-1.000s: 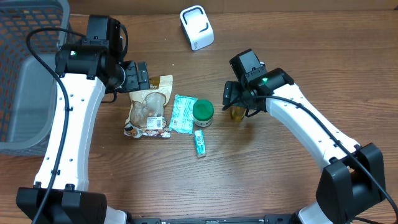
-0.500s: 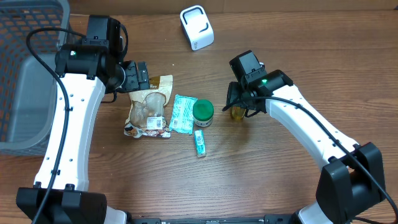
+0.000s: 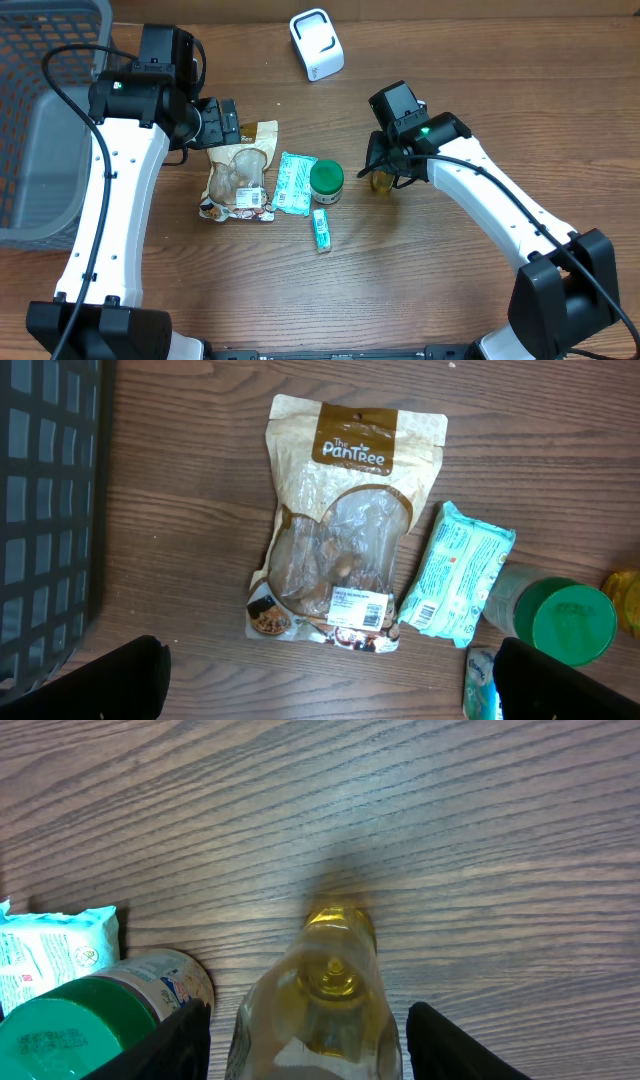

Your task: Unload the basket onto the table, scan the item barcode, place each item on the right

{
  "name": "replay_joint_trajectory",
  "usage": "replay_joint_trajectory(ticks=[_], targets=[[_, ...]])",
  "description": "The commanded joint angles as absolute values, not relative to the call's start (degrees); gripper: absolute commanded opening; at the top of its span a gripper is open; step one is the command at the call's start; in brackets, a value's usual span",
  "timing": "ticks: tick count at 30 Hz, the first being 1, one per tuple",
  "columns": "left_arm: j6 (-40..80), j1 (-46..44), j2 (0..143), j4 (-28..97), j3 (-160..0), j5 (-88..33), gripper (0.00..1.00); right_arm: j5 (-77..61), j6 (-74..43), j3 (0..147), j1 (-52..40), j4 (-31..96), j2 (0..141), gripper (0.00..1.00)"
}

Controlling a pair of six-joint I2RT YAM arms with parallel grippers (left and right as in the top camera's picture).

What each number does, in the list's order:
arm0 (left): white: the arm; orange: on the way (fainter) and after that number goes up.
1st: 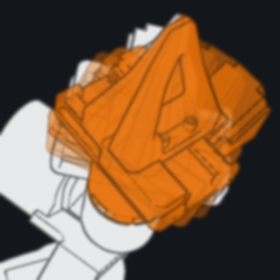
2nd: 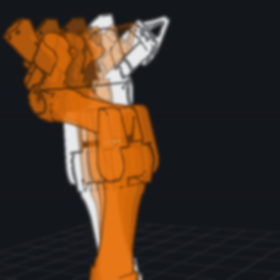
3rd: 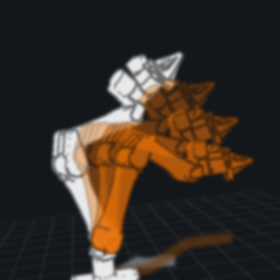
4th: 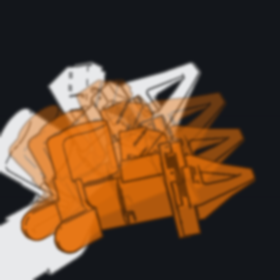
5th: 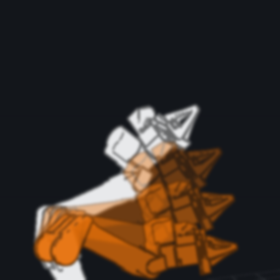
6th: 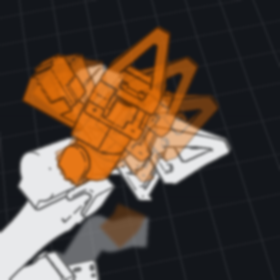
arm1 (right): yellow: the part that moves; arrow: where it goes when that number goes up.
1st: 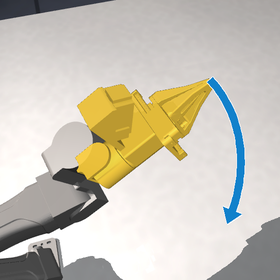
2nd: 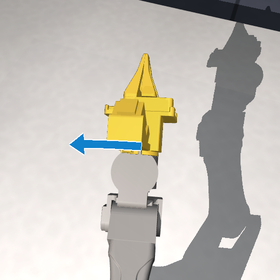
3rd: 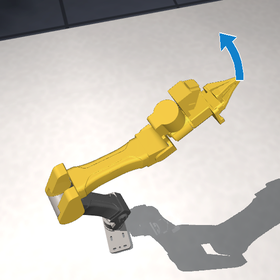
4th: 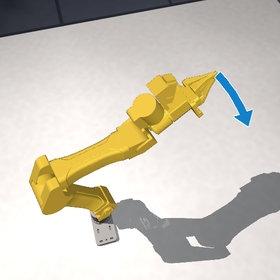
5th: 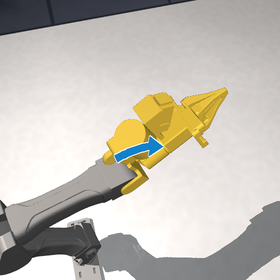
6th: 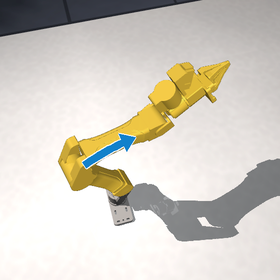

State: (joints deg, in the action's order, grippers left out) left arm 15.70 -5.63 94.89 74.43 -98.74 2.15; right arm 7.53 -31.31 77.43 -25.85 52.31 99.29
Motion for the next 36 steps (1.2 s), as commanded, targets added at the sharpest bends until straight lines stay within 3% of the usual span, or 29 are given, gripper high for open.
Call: replay_joint_trajectory(ticks=[1, 36], targets=[[15.2, -5.7, 95.4, 74.3, -98.6, 1.9, 1.0, 7.9, -31.7, 77.1, -25.5, 52.3, 99.2, 0.6], [15.2, -5.7, 95.4, 74.3, -98.6, 1.9, 0.99, 7.7, -31.7, 77.1, -25.5, 53.0, 99.2, 0.6]])
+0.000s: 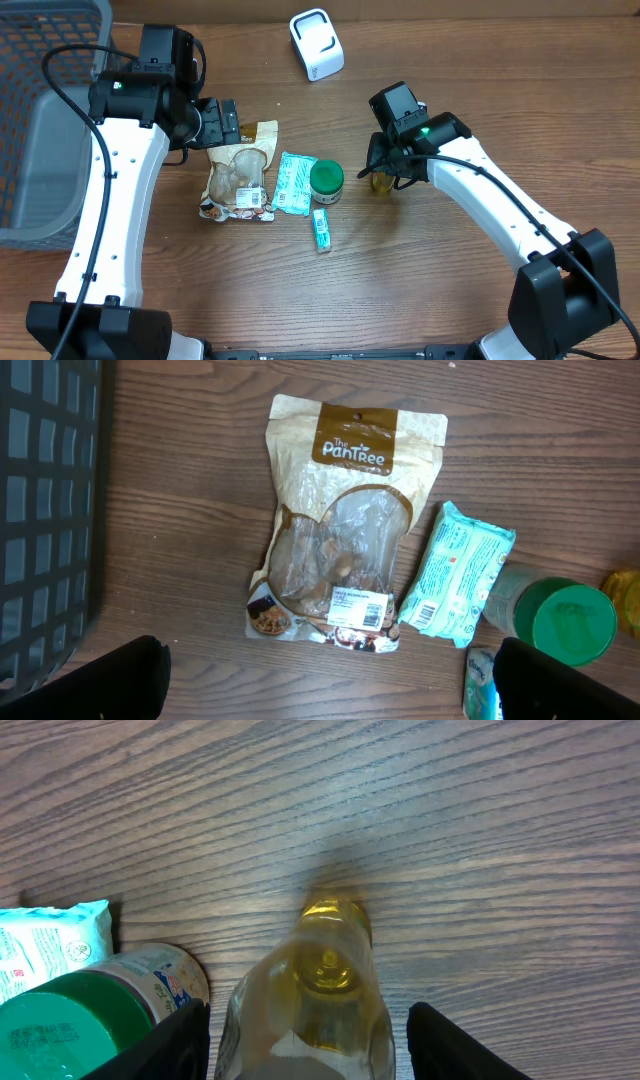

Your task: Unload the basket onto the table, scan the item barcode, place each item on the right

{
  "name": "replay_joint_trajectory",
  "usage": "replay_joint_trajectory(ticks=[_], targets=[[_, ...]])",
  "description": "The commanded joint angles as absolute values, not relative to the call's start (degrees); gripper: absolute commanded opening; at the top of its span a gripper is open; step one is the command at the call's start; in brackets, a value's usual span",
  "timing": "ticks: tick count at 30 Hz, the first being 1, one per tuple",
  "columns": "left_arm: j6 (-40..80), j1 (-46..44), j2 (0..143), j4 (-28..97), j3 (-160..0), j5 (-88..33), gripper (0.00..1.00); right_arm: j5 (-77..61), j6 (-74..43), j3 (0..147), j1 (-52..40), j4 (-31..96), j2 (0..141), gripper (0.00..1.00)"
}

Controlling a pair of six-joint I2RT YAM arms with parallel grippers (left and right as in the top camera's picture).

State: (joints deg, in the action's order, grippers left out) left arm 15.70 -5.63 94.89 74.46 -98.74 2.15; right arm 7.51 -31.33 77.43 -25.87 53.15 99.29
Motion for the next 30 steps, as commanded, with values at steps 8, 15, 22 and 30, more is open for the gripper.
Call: replay_joint_trajectory(ticks=[8, 15, 22, 30], targets=[[15.2, -5.7, 95.4, 74.3, -98.6, 1.9, 1.0, 7.7, -31.7, 77.1, -25.5, 53.4, 99.2, 0.61], [15.2, -5.7, 95.4, 74.3, -98.6, 1.9, 0.99, 7.7, -31.7, 76.8, -25.5, 53.7, 99.2, 0.6], [15.2, -5.7, 95.4, 74.3, -98.6, 1.9, 0.99, 7.5, -31.7, 75.4, -25.5, 51.8, 99.2, 0.6], [15.2, -5.7, 95.4, 74.3, -98.6, 1.9, 0.99, 7.7, -31.7, 74.7, -25.5, 48.2, 99.2, 0.59]])
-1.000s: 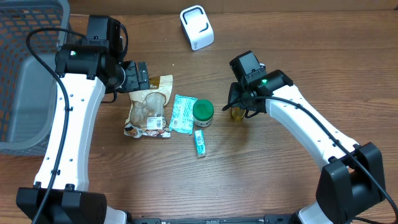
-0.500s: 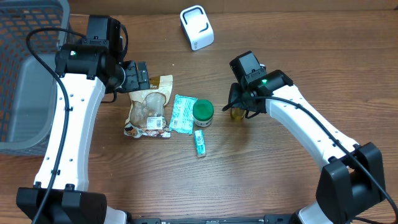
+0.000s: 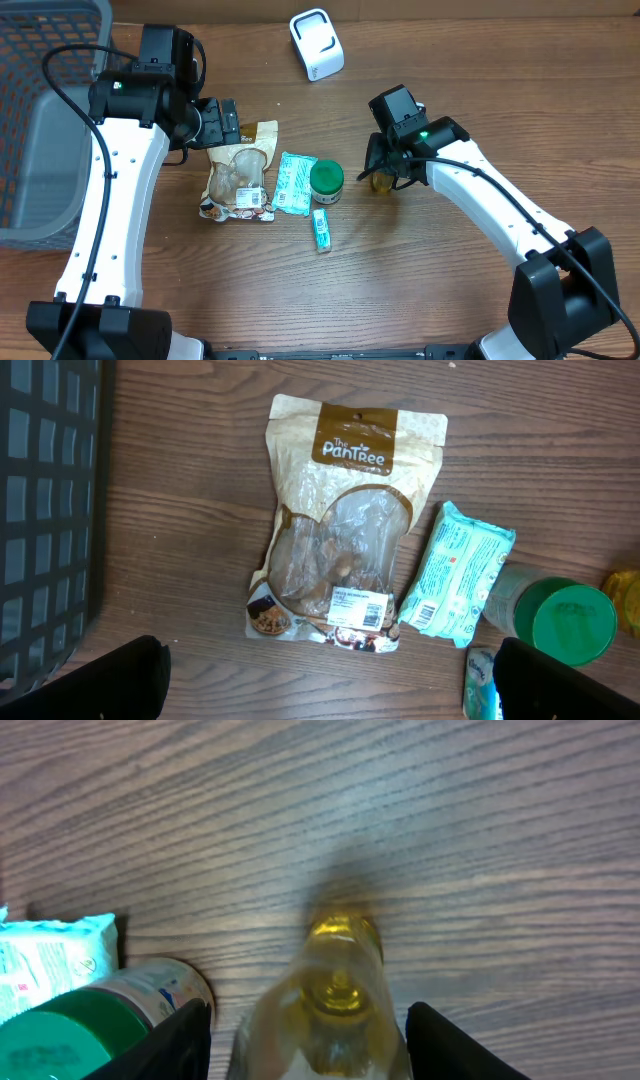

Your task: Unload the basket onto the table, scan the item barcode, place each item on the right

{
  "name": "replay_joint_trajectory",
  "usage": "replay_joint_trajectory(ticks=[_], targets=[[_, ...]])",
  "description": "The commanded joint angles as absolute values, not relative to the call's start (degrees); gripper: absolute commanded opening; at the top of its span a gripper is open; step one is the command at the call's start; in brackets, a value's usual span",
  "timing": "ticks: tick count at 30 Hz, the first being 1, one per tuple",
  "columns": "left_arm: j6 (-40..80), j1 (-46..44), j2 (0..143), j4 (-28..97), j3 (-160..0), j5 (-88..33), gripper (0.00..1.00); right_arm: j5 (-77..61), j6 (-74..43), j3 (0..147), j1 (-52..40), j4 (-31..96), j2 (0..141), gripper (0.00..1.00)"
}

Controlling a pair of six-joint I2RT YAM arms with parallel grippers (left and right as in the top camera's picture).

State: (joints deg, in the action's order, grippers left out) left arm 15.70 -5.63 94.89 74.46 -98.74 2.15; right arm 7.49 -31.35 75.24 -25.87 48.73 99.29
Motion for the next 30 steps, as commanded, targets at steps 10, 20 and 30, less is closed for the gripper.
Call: replay_joint_trajectory(ticks=[10, 20, 30], targets=[[15.2, -5.7, 95.4, 74.3, -98.6, 1.9, 1.0, 8.4, -31.7, 74.7, -25.5, 48.4, 99.2, 0.49], [15.2, -5.7, 95.4, 74.3, -98.6, 1.9, 1.0, 6.7, -31.7, 74.8, -24.6, 50.0, 97.6, 0.27], [15.2, -5.7, 95.4, 74.3, -98.6, 1.9, 0.99, -15.4, -24.2, 76.9, -16.5, 54.0, 82.3, 0.25]])
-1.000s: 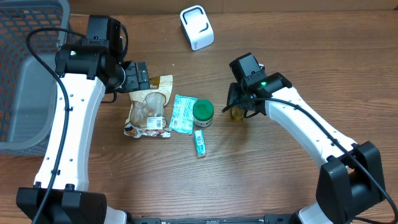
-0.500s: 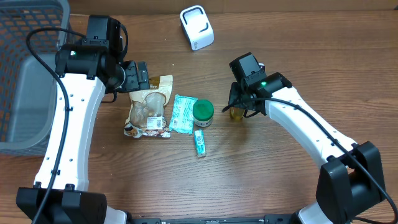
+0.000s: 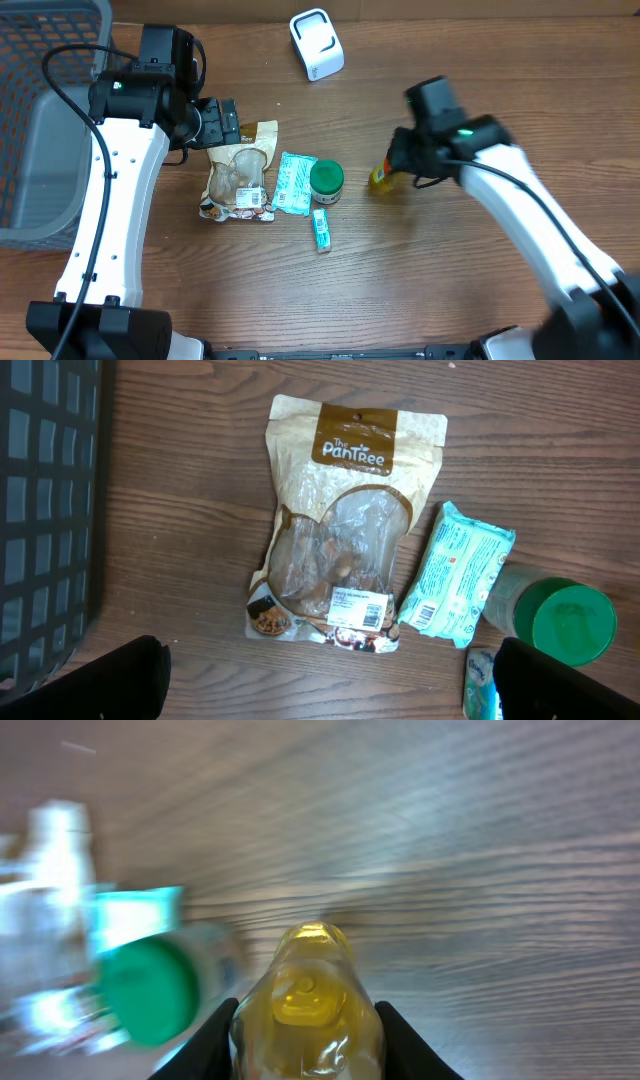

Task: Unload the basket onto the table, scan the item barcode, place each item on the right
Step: 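Close the right gripper on the oil bottle and lift it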

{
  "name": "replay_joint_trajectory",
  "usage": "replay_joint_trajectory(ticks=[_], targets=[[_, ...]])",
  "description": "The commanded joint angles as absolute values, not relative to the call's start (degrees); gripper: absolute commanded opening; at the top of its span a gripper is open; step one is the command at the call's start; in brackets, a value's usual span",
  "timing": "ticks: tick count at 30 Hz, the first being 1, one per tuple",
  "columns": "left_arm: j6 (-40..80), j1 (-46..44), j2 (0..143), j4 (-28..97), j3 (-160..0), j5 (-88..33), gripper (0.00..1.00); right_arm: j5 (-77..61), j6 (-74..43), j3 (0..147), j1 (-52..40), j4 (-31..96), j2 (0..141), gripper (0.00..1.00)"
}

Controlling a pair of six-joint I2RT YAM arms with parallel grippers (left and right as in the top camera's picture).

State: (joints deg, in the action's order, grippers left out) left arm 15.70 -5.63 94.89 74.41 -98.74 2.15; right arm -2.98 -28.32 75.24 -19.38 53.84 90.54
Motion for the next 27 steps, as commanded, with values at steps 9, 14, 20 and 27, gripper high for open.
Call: replay_joint_trajectory(ticks=[9, 14, 20, 27], targets=[[15.2, -5.7, 95.4, 74.3, -98.6, 1.9, 0.99, -49.3, -13.1, 76.9, -9.8, 54.8, 74.0, 0.24], [15.2, -5.7, 95.4, 74.3, -98.6, 1.9, 0.99, -59.6, -13.0, 76.9, -9.3, 54.8, 74.0, 0.25], [15.2, -5.7, 95.4, 74.3, -98.6, 1.9, 1.0, -62.0, -13.0, 76.9, -9.3, 58.9, 74.0, 0.25], [15.2, -5.7, 95.4, 74.3, -98.6, 1.9, 1.0, -62.0, -13.0, 76.9, -9.4, 65.5, 74.0, 0.24]])
